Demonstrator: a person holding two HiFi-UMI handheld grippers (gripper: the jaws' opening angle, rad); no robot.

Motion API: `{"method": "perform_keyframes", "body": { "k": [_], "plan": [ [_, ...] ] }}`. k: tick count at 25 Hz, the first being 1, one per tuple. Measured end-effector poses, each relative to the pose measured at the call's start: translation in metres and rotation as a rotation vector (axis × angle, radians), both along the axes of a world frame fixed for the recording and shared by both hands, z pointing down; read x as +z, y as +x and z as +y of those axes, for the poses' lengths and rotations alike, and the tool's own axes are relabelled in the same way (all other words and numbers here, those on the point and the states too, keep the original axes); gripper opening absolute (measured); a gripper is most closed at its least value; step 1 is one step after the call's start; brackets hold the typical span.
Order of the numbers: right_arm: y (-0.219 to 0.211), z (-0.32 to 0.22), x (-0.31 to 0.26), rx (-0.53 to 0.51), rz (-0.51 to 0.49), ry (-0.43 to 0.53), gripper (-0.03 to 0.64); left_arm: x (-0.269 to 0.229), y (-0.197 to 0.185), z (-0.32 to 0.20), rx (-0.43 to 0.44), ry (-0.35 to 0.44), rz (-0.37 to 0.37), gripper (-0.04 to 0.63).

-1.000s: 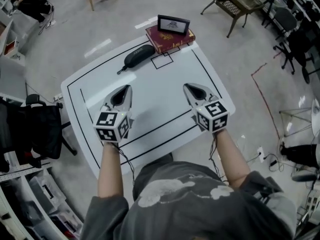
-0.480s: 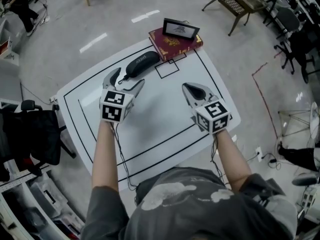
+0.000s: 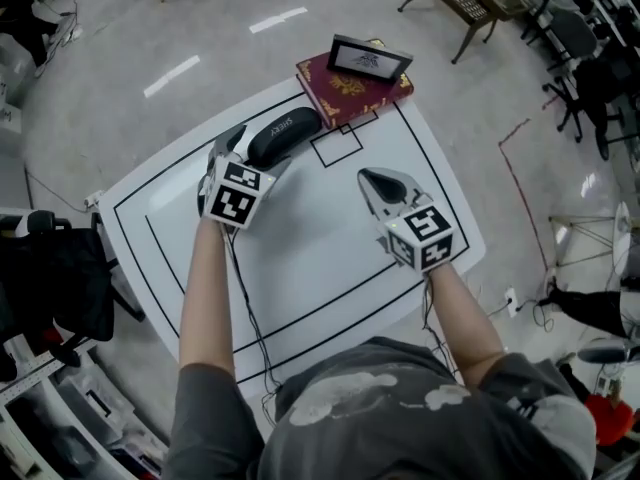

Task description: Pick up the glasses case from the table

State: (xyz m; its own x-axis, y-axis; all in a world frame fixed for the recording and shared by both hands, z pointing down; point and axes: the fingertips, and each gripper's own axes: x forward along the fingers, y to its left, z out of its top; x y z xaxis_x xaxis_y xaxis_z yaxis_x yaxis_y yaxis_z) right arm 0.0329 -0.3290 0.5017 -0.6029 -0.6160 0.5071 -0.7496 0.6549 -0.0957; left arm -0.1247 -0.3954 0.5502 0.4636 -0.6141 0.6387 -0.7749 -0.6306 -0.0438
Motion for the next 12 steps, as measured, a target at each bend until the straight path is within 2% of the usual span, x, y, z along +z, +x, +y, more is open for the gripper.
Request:
{"method": "perform_keyframes", "body": {
  "k": [3, 12],
  "plan": [
    [-0.002, -0.004, 0.006, 0.008, 0.002, -0.018, 0.0, 0.009, 0.006, -0.008, 0.025, -0.001, 0.013, 0.415],
    [-0.005, -0.008, 0.024, 0.023, 0.004, -0.058, 0.0, 0.034, 0.017, -0.015, 0.067, -0.019, -0.041, 0.414]
  ]
}}
